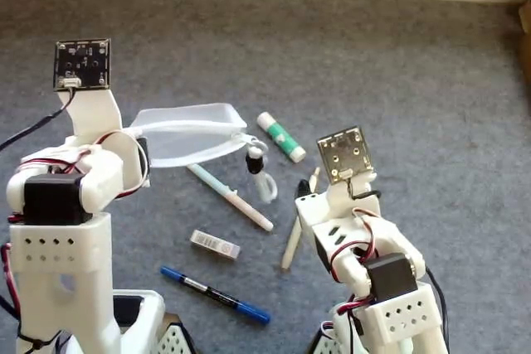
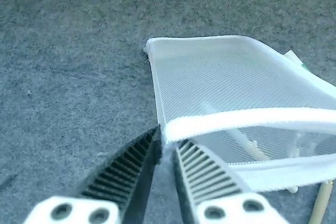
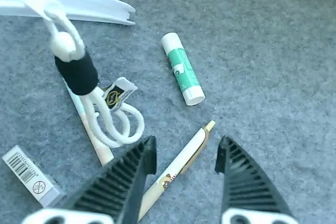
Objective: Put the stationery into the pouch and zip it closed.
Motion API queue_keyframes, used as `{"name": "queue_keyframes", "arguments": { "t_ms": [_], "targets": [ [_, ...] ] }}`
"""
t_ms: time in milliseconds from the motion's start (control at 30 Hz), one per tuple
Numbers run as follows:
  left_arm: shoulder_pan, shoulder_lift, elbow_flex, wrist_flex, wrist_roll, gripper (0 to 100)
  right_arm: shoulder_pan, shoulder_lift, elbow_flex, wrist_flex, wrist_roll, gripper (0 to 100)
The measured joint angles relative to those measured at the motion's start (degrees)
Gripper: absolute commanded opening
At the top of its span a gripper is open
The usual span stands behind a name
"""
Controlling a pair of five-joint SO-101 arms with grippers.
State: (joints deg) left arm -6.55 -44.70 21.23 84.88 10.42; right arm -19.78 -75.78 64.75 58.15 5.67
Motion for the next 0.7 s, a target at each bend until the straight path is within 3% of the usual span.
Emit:
{"name": "queue_keyframes", "arguments": {
  "t_ms": [100, 333, 467, 700],
  "targets": [
    [-0.4, 0.9, 0.1, 0.0, 0.0, 19, 0.0, 0.0, 0.0, 0.0, 0.0, 18.0],
    [-0.4, 0.8, 0.4, -0.5, 0.0, 11, 0.0, 0.0, 0.0, 0.0, 0.0, 18.0],
    [-0.4, 0.8, 5.8, -6.2, 0.0, 1, 0.0, 0.0, 0.0, 0.0, 0.0, 18.0],
    [-0.4, 0.9, 8.2, -10.2, 0.3, 1, 0.0, 0.0, 0.0, 0.0, 0.0, 18.0]
  ]
}}
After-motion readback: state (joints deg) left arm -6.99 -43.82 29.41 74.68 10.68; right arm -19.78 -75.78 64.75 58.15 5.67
